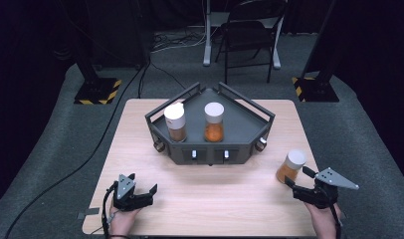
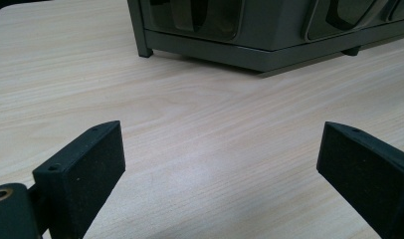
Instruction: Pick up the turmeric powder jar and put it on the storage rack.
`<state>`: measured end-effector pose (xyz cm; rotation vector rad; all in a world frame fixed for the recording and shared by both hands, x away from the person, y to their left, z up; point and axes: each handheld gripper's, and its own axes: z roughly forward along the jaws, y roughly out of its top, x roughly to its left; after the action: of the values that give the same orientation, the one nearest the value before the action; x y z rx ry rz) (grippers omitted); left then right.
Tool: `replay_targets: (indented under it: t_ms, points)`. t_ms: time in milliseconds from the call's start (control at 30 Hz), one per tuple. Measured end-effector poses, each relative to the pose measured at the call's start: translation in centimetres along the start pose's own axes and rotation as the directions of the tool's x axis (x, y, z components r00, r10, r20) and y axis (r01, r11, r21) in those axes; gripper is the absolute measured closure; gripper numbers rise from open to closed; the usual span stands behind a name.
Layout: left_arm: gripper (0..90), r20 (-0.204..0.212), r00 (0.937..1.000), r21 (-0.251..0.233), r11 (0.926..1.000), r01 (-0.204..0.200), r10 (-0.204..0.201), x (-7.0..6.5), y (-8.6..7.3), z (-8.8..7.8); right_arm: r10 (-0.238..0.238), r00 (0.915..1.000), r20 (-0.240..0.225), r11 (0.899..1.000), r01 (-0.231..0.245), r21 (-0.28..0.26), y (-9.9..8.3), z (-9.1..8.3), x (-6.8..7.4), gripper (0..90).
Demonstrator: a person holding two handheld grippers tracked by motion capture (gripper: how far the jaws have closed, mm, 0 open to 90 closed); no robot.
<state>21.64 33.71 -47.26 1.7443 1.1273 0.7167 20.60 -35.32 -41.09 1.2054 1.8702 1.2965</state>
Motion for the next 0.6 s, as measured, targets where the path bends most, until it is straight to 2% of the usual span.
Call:
replay_targets:
  t_ms: [267, 600]
  points:
    - [4.9, -0.001, 1.0000, 0.000, 1.0000, -0.002, 0.002, 0.0, 0.0, 0.0, 0.005, 0.9997, 0.024, 1.000, -0.005, 0.004, -0.2, 0.7, -0.3, 15.0]
    - [4.8, -0.004, 1.0000, -0.001, 1.0000, -0.004, 0.004, -0.1, 0.0, 0.0, 0.011, 0.9996, 0.027, 1.000, -0.012, 0.017, 0.1, 1.8, -0.9, 13.6]
